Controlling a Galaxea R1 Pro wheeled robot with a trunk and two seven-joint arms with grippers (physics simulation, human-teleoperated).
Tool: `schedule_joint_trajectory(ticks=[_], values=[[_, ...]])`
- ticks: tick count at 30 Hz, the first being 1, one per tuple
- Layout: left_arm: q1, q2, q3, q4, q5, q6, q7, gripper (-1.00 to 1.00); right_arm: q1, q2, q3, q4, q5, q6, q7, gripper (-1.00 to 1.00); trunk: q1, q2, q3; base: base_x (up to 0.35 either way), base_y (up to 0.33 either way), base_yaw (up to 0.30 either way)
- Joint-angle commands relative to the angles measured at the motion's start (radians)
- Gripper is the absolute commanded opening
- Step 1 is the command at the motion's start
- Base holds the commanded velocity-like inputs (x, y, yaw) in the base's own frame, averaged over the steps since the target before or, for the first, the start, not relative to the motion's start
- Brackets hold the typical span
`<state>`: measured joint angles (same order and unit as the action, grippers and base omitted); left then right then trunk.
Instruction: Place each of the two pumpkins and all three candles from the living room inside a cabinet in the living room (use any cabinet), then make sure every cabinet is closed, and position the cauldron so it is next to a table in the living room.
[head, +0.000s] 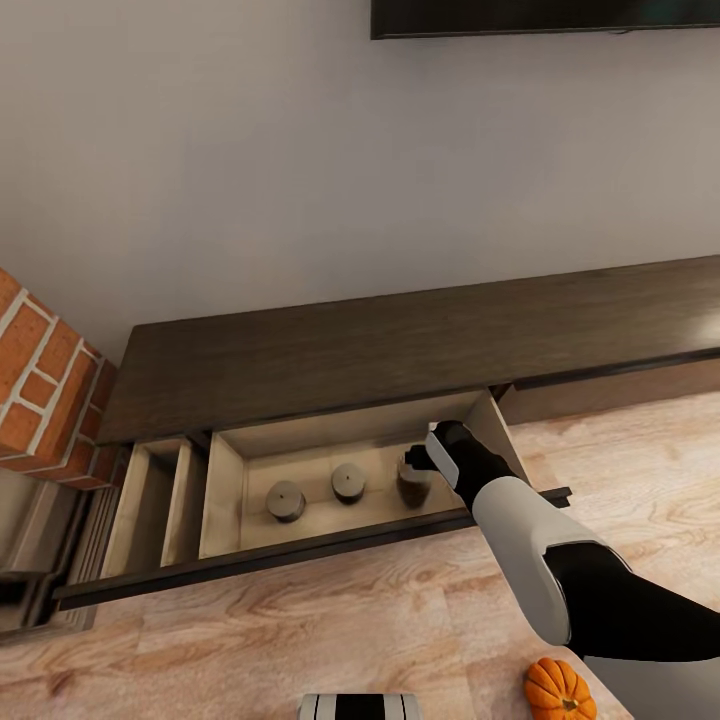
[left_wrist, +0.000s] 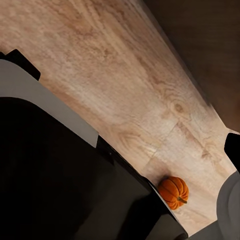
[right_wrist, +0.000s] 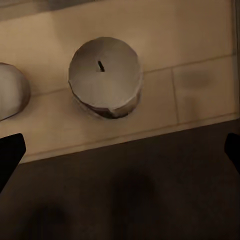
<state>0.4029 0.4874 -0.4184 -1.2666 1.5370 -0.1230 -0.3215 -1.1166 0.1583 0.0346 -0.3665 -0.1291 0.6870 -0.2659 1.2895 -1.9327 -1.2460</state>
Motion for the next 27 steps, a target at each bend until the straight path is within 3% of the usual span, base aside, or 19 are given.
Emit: schedule_joint_trajectory(ticks=[1,8,19,24,27], values=[[0.0,0.001,-0.003,0.0,0.01,-0.005,-0.004,1.0,0.0,0.0,0.004,-0.001,-0.011,0.003,-0.008,1.0,0.0,0.0,0.0,0.0,0.0,0.0],[0.0,0.0,-0.004,0.006,0.011,-0.011,-0.003,1.0,0.0,0.0,0.004,-0.003,-0.011,0.003,-0.008,1.0,0.0,0.0,0.0,0.0,0.0,0.0],[0.0,-0.001,-0.003,0.02,0.012,-0.014,-0.001,1.0,0.005,-0.002,0.003,-0.027,-0.01,0.009,-0.001,1.0,-0.042,0.077,0.034,0.0,0.0,0.0],[0.0,-0.001,-0.003,0.022,0.012,-0.014,0.0,1.0,0.031,-0.006,0.005,-0.186,-0.011,0.071,0.003,1.0,-0.046,0.084,0.037,0.0,0.0,0.0],[-0.001,-0.001,-0.003,0.024,0.012,-0.013,0.0,1.0,0.102,-0.008,0.007,-0.331,-0.012,0.174,0.006,1.0,-0.046,0.084,0.037,0.0,0.0,0.0]])
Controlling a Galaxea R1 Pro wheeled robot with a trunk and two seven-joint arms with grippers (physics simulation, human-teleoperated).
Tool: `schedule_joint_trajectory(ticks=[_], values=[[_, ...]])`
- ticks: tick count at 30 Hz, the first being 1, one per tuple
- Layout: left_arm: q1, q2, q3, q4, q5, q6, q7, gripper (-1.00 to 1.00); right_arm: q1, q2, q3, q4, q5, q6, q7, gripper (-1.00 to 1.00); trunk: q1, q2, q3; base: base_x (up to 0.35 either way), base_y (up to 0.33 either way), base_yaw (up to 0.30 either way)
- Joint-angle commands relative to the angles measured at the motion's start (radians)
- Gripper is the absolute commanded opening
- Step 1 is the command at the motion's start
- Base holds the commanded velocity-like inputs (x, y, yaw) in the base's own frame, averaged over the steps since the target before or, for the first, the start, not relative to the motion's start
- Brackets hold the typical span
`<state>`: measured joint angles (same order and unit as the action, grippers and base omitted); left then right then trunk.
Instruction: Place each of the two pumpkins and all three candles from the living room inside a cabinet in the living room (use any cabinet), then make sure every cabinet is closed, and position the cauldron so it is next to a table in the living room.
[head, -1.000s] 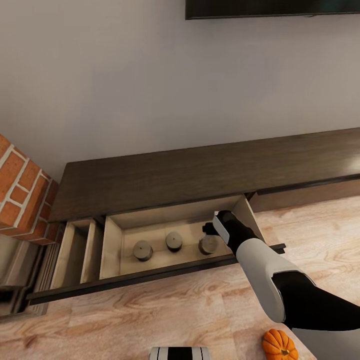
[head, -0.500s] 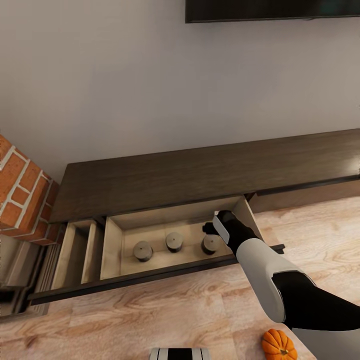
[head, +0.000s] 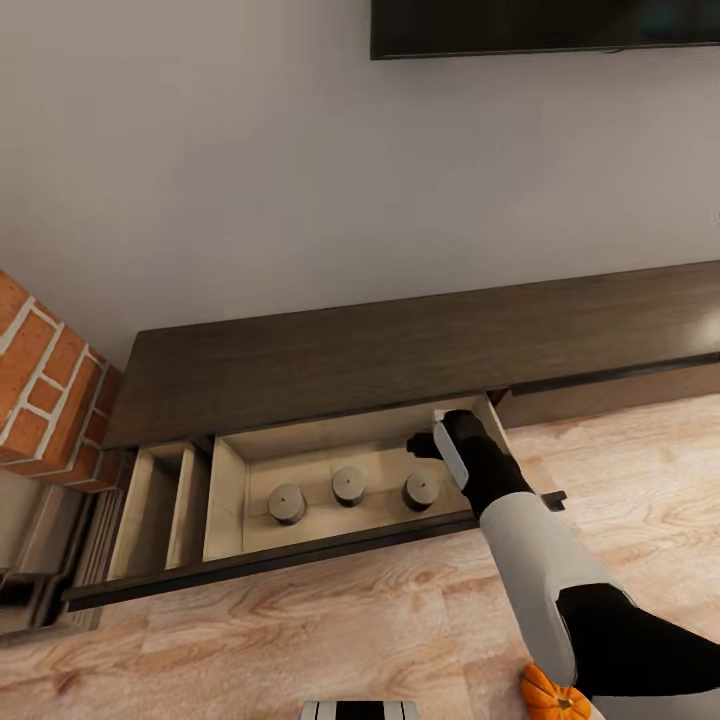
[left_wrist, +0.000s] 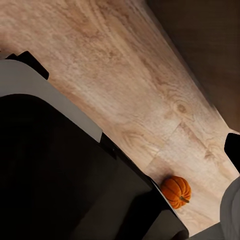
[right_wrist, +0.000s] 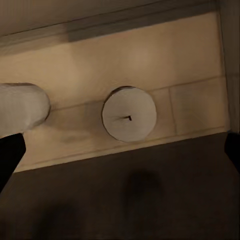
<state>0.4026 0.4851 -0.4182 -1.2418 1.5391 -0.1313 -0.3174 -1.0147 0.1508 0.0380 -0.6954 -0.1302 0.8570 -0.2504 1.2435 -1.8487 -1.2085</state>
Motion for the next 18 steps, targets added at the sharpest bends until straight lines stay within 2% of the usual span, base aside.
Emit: schedule_joint_trajectory(ticks=[1,2,5,7,11,14,15,18], values=[[0.0,0.001,-0.003,0.004,0.01,-0.004,-0.005,1.0,0.046,-0.002,0.003,-0.099,-0.011,0.061,-0.009,1.0,0.0,0.0,0.0,0.0,0.0,0.0],[-0.001,0.001,-0.003,0.009,0.011,-0.004,-0.006,1.0,0.089,-0.006,0.003,-0.197,-0.011,0.118,-0.008,1.0,0.0,0.0,0.0,0.0,0.0,0.0],[-0.001,0.001,-0.002,0.014,0.011,-0.003,-0.006,1.0,0.152,-0.014,0.005,-0.354,-0.011,0.19,-0.007,1.0,0.0,0.0,0.0,0.0,0.0,0.0],[-0.001,0.001,-0.002,0.016,0.012,-0.003,-0.006,1.0,0.184,-0.016,0.005,-0.423,-0.011,0.19,-0.006,1.0,0.0,0.0,0.0,0.0,0.0,0.0],[-0.001,0.001,-0.002,0.017,0.013,-0.002,-0.006,1.0,0.22,-0.018,0.006,-0.497,-0.012,0.19,-0.006,1.0,0.0,0.0,0.0,0.0,0.0,0.0],[-0.001,0.001,-0.002,0.018,0.013,-0.002,-0.006,1.0,0.269,-0.019,0.005,-0.606,-0.014,0.19,-0.005,1.0,-0.008,0.014,0.006,0.0,0.0,0.0],[-0.001,0.001,-0.002,0.018,0.013,-0.002,-0.006,1.0,0.304,-0.02,0.004,-0.686,-0.017,0.19,-0.003,1.0,-0.011,0.021,0.009,0.0,0.0,0.0],[-0.001,0.001,-0.002,0.018,0.014,-0.002,-0.006,1.0,0.393,-0.02,0.0,-0.843,-0.021,0.19,0.002,1.0,-0.023,0.042,0.018,0.0,0.0,0.0]])
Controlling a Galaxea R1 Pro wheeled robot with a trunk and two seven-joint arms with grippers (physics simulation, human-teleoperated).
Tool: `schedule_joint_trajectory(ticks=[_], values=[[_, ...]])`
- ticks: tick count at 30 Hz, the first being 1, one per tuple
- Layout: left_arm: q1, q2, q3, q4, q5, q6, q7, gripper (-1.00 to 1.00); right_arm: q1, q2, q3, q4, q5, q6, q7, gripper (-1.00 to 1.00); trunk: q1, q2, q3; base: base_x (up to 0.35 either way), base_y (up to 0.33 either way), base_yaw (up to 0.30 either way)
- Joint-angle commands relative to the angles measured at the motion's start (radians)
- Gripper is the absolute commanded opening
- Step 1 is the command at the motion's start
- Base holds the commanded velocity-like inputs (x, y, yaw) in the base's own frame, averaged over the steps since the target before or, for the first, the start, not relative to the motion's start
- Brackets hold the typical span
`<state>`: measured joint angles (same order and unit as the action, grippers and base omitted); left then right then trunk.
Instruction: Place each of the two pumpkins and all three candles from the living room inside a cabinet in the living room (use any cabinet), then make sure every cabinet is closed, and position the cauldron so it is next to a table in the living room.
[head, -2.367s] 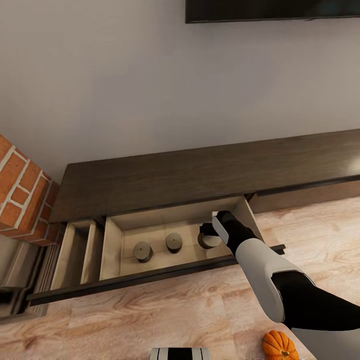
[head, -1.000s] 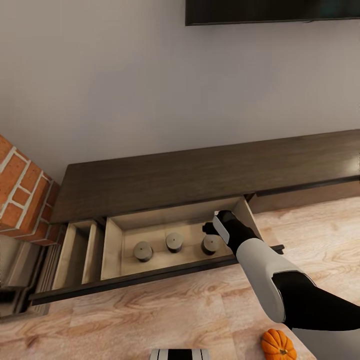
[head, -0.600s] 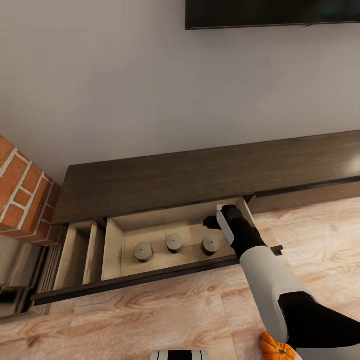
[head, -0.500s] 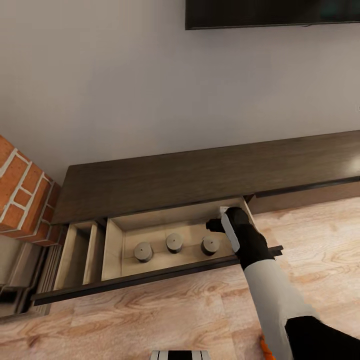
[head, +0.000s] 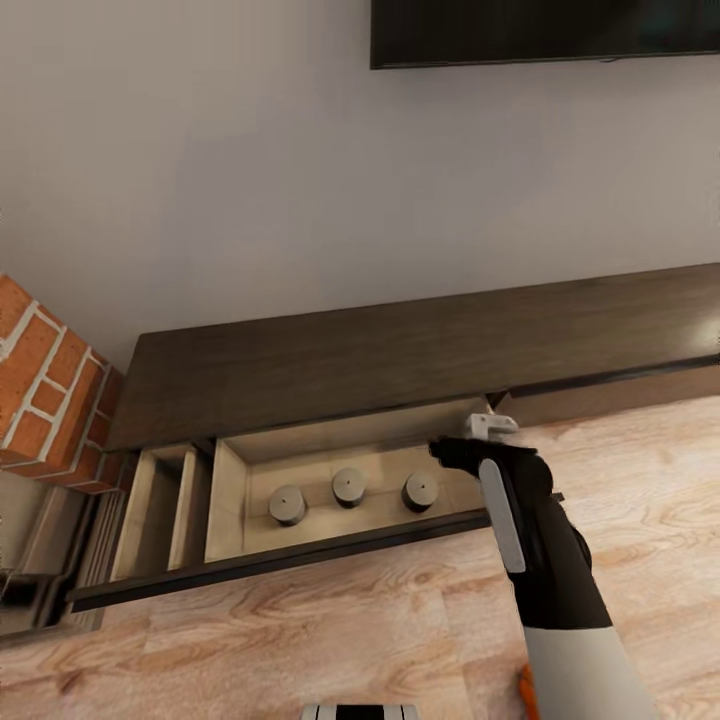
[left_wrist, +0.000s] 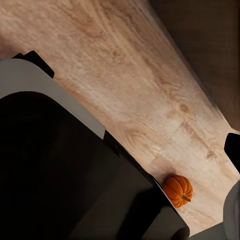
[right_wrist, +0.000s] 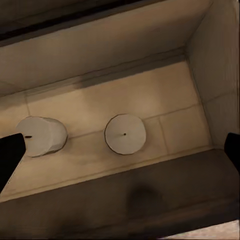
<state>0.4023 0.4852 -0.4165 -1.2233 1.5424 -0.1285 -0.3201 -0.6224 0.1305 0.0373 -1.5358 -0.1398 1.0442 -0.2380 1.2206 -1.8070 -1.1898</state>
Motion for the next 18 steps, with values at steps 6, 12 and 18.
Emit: schedule_joint_trajectory(ticks=[6,12,18], values=[[0.0,0.002,-0.004,0.0,0.012,-0.005,-0.003,1.0,0.05,-0.018,-0.006,-0.069,-0.011,0.003,0.088,1.0,-0.023,0.042,0.019,0.0,0.0,0.0],[0.0,0.003,-0.004,0.001,0.017,-0.005,-0.003,1.0,0.056,-0.105,-0.008,-0.079,-0.013,0.003,0.26,1.0,-0.046,0.084,0.037,0.0,0.0,0.0],[0.0,0.002,-0.003,0.001,0.012,-0.006,0.0,1.0,0.057,-0.223,-0.088,-0.081,-0.014,0.003,0.616,1.0,-0.069,0.126,0.056,0.0,0.0,0.0]])
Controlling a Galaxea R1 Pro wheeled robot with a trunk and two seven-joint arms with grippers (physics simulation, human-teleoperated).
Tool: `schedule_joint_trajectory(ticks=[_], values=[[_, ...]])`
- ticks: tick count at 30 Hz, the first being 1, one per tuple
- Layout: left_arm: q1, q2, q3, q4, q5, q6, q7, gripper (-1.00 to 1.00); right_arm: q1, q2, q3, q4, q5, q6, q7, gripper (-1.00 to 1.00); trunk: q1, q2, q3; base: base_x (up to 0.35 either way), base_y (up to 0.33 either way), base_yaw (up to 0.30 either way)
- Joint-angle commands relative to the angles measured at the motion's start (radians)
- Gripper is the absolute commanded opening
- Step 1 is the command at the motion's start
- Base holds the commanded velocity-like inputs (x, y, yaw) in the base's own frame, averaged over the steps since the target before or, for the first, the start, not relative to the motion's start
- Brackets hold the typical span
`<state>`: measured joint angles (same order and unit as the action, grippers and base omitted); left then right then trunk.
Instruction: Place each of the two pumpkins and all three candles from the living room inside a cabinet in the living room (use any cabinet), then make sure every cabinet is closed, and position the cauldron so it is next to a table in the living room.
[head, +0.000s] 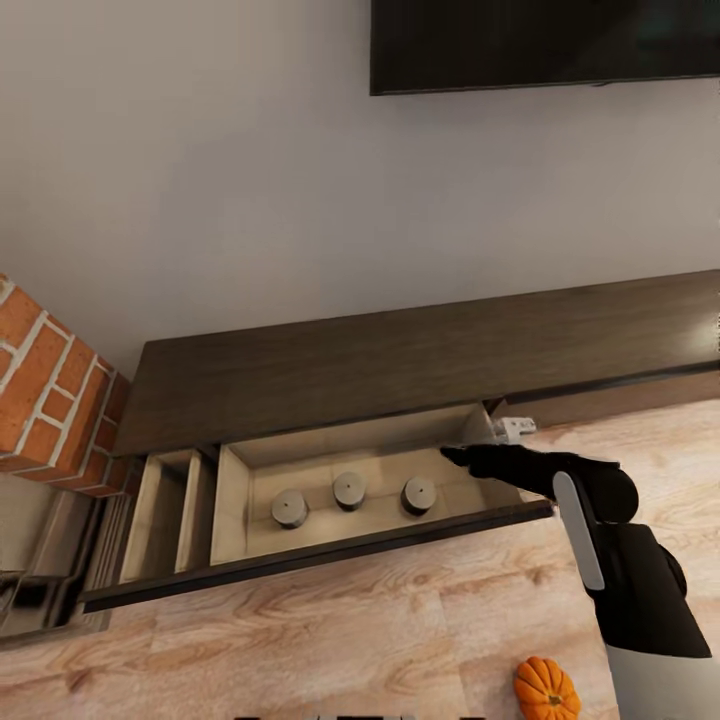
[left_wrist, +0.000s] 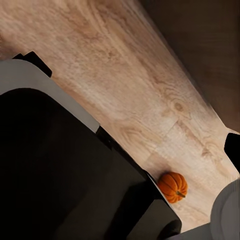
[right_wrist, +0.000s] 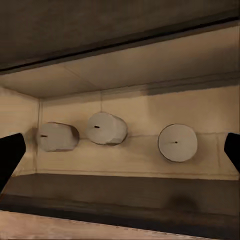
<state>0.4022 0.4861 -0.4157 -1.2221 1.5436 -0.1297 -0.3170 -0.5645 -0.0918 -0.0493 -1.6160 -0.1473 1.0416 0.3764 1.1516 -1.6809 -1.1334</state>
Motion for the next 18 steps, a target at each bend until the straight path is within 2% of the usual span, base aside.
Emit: schedule_joint_trajectory(ticks=[1,2,3,4,6,7,9,11,12,14,18], values=[[0.0,0.001,-0.003,-0.001,0.01,-0.005,-0.002,1.0,0.0,-0.014,-0.013,-0.001,-0.006,0.006,0.052,1.0,-0.004,0.007,0.003,0.0,0.0,0.0],[-0.003,0.001,-0.001,-0.001,0.009,-0.005,0.0,1.0,0.001,-0.036,-0.046,0.0,-0.006,0.006,0.158,1.0,-0.008,0.014,0.006,0.0,0.0,0.0],[-0.006,0.001,0.0,-0.001,0.009,-0.005,0.001,1.0,0.002,-0.043,-0.066,0.0,-0.006,0.006,0.209,1.0,-0.012,0.021,0.009,0.0,0.0,0.0],[-0.012,0.002,0.003,-0.001,0.008,-0.002,0.003,1.0,0.005,-0.055,-0.11,0.0,-0.006,0.006,0.301,1.0,-0.015,0.028,0.012,0.0,0.0,0.0],[-0.025,0.004,0.005,-0.001,0.008,0.0,0.004,1.0,0.012,-0.063,-0.155,0.0,-0.006,0.006,0.384,1.0,-0.023,0.042,0.018,0.0,0.0,0.0],[-0.038,0.005,0.007,-0.001,0.009,0.003,0.005,1.0,0.02,-0.068,-0.203,0.001,-0.005,0.006,0.453,1.0,-0.027,0.049,0.022,0.0,0.0,0.0],[-0.047,0.006,0.008,-0.001,0.008,0.004,0.006,1.0,0.027,-0.07,-0.254,0.001,-0.005,0.006,0.51,1.0,-0.035,0.063,0.028,0.0,0.0,0.0],[-0.058,0.01,0.01,-0.007,0.009,0.006,0.002,1.0,0.038,-0.072,-0.352,0.001,-0.005,-0.023,0.605,1.0,-0.042,0.077,0.034,0.0,0.0,0.0],[-0.063,0.014,0.018,-0.015,0.011,0.007,0.0,1.0,0.042,-0.073,-0.386,0.001,-0.004,-0.052,0.637,1.0,-0.046,0.084,0.037,0.0,0.0,0.0],[-0.068,0.018,0.044,-0.033,0.01,0.013,-0.002,1.0,0.056,-0.073,-0.418,0.001,-0.004,-0.076,0.669,1.0,-0.054,0.098,0.044,0.0,0.0,0.0],[-0.078,0.021,0.103,-0.054,0.008,0.067,-0.004,1.0,0.084,-0.064,-0.48,0.001,-0.005,-0.078,0.696,1.0,-0.069,0.126,0.058,0.0,0.0,-0.014]])
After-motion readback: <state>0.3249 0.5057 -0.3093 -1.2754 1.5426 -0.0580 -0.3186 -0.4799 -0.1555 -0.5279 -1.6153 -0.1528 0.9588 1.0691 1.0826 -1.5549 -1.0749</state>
